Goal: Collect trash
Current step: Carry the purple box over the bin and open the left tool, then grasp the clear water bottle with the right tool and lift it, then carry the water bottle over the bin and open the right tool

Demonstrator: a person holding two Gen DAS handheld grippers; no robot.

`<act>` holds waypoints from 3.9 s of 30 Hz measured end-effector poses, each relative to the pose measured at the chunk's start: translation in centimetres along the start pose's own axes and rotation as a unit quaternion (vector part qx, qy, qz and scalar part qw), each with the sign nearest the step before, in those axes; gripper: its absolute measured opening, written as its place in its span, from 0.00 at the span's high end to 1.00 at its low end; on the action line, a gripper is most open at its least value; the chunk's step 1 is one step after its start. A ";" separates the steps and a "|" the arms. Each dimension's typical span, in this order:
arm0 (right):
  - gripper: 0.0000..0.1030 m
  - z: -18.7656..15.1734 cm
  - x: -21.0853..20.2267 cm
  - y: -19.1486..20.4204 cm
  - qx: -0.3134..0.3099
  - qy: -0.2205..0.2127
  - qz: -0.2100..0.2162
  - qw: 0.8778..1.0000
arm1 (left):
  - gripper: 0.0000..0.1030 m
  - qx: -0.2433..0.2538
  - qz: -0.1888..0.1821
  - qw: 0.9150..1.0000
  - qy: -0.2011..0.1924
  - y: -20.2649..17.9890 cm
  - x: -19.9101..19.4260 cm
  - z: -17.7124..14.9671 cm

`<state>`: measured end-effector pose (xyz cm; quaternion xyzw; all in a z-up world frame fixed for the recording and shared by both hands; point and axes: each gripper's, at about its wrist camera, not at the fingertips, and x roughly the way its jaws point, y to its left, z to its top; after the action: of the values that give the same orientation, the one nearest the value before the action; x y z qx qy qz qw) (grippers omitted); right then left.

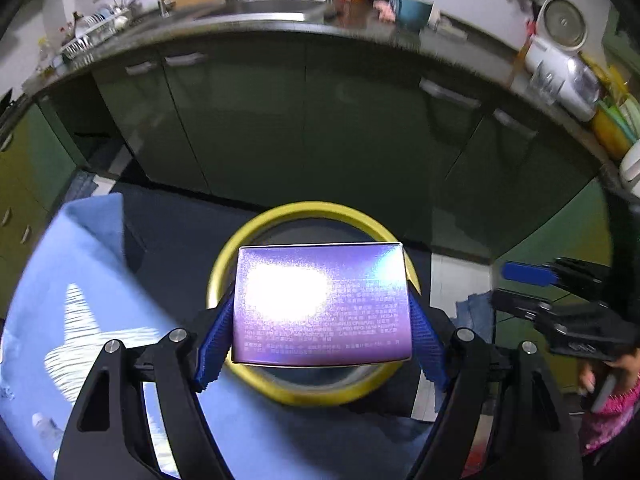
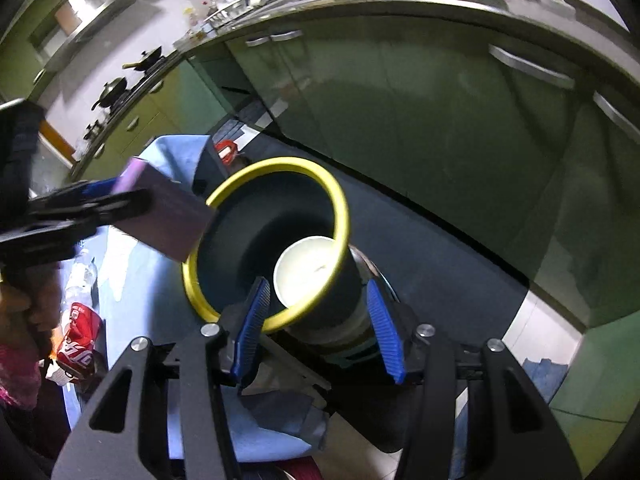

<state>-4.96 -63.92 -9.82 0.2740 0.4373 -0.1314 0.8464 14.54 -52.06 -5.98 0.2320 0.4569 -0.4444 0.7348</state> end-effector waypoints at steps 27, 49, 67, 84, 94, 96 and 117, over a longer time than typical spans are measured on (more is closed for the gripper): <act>0.50 -0.6 2.9 13.6 -0.129 0.047 0.038 0.990 | 0.04 -0.210 0.164 0.942 -0.205 18.0 -26.3 -20.9; 0.40 -2.8 12.8 48.7 -0.401 0.229 0.080 0.883 | 0.04 -0.321 0.227 0.897 -0.202 28.5 -28.7 -37.2; 0.36 -4.2 22.0 50.3 -0.394 0.313 0.000 0.864 | 0.04 -0.314 0.226 0.900 -0.201 28.4 -28.4 -38.1; 0.40 -2.9 20.3 51.6 -0.386 0.283 0.045 0.877 | 0.04 -0.308 0.239 0.901 -0.192 27.6 -28.4 -37.4; 0.40 4.3 12.0 42.4 -0.320 0.225 0.039 0.919 | 0.04 -0.293 0.241 0.904 -0.196 25.7 -28.7 -36.0; 0.40 6.0 10.8 38.1 -0.293 0.220 0.023 0.930 | 0.04 -0.291 0.239 0.905 -0.197 25.4 -28.7 -35.7; 0.39 8.1 19.9 12.9 -0.101 0.296 -0.085 0.946 | 0.04 -0.254 0.252 0.919 -0.167 22.3 -27.1 -31.7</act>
<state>18.02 -57.80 -17.73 0.1755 0.7008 -0.0711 0.6878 13.96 -5.35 1.36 0.0672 0.3513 -0.1454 0.9224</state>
